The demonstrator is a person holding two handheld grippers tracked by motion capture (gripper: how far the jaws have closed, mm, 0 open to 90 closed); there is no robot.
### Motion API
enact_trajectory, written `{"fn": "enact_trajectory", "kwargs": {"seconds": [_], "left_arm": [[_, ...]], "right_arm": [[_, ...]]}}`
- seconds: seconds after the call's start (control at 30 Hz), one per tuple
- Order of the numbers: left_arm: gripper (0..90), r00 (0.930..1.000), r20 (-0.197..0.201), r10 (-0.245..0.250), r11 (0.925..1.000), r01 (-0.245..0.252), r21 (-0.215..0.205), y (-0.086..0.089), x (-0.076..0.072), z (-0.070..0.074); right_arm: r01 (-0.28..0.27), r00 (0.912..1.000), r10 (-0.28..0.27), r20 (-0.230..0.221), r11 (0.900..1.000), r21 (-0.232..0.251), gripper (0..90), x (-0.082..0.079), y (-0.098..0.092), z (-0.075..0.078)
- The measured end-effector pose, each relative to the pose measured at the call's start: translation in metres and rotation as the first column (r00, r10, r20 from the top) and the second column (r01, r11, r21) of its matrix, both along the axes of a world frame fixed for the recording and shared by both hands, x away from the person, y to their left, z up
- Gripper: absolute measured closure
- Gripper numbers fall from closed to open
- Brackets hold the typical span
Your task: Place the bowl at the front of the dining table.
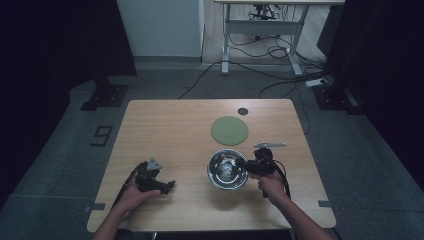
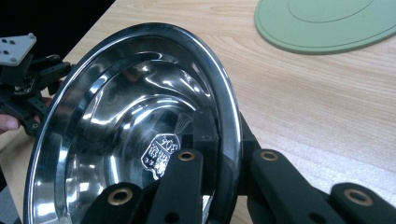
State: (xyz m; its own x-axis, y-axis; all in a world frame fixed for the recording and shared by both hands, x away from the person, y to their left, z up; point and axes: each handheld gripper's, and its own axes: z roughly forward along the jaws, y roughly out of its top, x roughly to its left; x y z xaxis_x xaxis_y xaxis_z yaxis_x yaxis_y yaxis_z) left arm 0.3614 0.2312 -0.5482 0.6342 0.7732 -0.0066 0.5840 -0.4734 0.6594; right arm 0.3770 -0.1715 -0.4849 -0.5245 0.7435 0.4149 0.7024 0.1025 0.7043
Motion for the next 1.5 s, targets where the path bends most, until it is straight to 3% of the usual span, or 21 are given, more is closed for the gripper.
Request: {"fn": "enact_trajectory", "kwargs": {"seconds": [0.6,0.97,1.5], "left_arm": [[0.0,1.0,0.0,0.0,1.0,0.0,-0.001,0.0,0.0,0.0],[0.0,1.0,0.0,0.001,1.0,-0.001,-0.001,0.0,0.0,0.0],[0.0,1.0,-0.001,0.0,1.0,0.0,-0.001,0.0,0.0,0.0]], "right_arm": [[0.043,0.9991,-0.043,0.008,0.999,0.004,86.2,0.014,-0.006,-0.004],[0.053,0.9984,-0.054,0.015,0.996,0.069,86.4,0.022,-0.011,-0.007],[0.06,0.9978,-0.062,0.024,0.994,0.095,86.2,0.033,-0.013,-0.004]]}}
